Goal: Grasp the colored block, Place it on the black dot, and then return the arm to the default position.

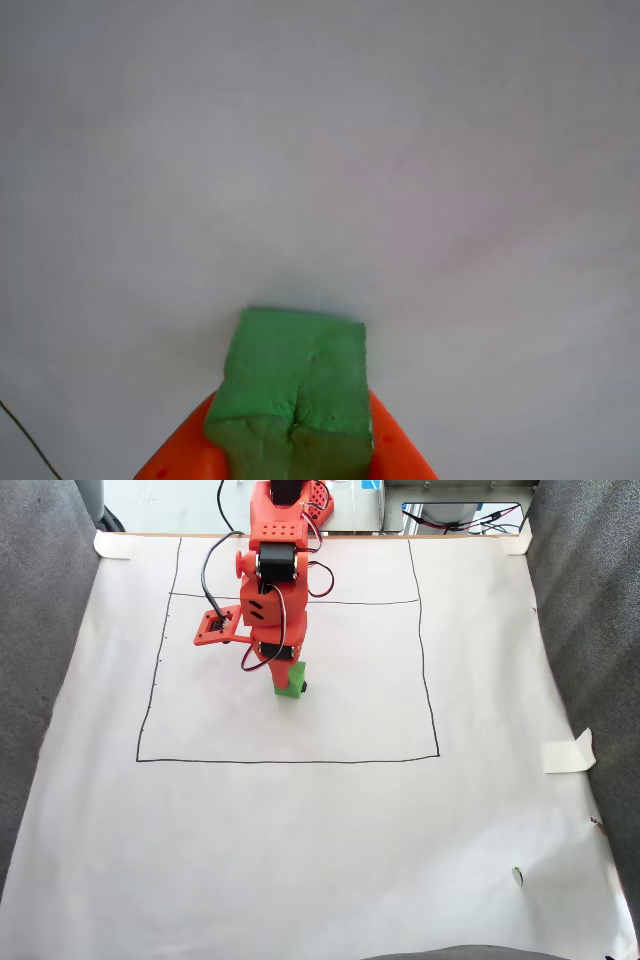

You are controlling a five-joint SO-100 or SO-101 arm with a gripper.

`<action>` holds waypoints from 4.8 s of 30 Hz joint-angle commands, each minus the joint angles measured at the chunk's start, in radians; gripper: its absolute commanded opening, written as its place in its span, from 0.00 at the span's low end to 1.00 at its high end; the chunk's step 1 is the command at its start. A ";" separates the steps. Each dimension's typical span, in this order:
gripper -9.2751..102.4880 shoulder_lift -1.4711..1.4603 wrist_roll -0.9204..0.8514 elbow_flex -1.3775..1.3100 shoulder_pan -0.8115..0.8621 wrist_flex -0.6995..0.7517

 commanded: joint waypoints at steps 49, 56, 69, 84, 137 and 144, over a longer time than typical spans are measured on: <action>0.08 0.011 -0.029 -0.002 -0.018 0.012; 0.08 0.011 -0.055 -0.002 -0.018 0.009; 0.24 0.020 -0.081 0.017 -0.020 0.005; 0.45 0.032 -0.086 0.029 -0.021 0.014; 0.08 1.859 -0.035 1.799 0.011 -0.391; 0.08 2.263 -0.060 2.031 0.038 -0.442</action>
